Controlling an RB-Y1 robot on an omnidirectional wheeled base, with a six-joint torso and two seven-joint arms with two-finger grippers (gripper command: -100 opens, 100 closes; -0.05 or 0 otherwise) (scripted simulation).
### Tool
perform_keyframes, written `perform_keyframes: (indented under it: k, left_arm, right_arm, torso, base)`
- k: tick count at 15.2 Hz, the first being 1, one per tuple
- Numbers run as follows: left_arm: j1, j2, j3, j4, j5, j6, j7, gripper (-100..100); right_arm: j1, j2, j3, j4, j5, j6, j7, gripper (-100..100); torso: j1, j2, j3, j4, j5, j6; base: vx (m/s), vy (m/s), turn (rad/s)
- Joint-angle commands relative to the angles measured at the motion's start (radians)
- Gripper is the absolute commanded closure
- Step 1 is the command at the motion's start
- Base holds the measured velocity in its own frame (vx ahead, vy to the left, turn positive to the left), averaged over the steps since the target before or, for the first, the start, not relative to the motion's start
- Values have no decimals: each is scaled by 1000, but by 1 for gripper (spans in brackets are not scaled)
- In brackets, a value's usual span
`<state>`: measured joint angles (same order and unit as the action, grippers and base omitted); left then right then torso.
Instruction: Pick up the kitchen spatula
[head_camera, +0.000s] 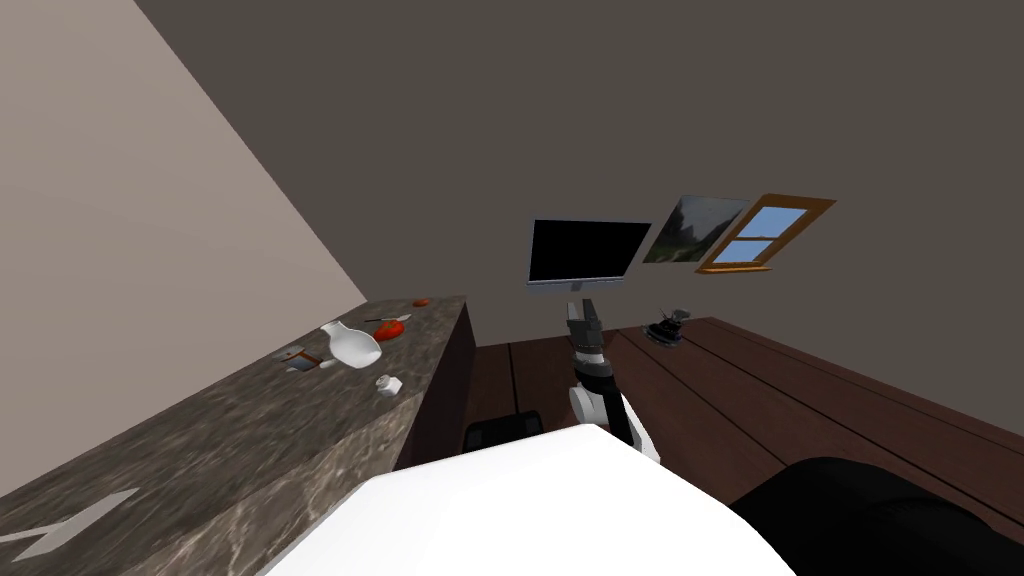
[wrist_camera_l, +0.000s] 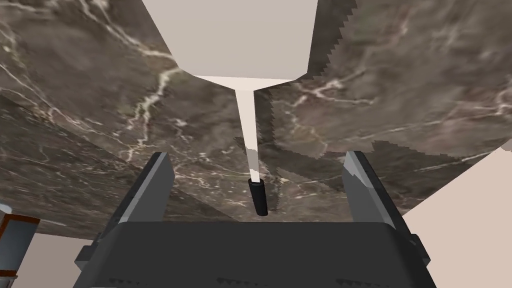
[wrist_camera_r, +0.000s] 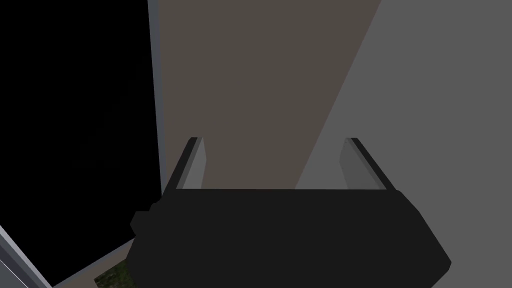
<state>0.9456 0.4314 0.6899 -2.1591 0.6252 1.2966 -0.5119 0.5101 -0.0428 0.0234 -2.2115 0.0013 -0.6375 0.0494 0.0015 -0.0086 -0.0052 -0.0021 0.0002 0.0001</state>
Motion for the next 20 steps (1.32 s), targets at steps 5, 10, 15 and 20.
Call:
perform_keyframes:
  k: [5,10,15,20]
  left_arm:
    - [24,3,30,11,34,94,-19,-100]
    - [-13,-1,-13,86,-6,22,-18,-100]
    - [-10,-3,-13,79,-6,25,-17,100]
    - [17,2,22,22,26,71,-19,100]
  right_arm:
    - [0,0,0,0,0,0,0,0]
    - [0,0,0,0,0,0,0,0]
    - [0,0,0,0,0,0,0,0]
    - [0,0,0,0,0,0,0,0]
  torso:
    - [0,3,2,1,0,0]
    - [-1,10,6,2,0,0]
    - [-2,10,6,2,0,0]
    - [-3,8,5,2,-1,-1]
  base:
    - [81,21,-3]
    - [-13,9,-37]
    - [-17,3,-4]
    - [24,-6,37]
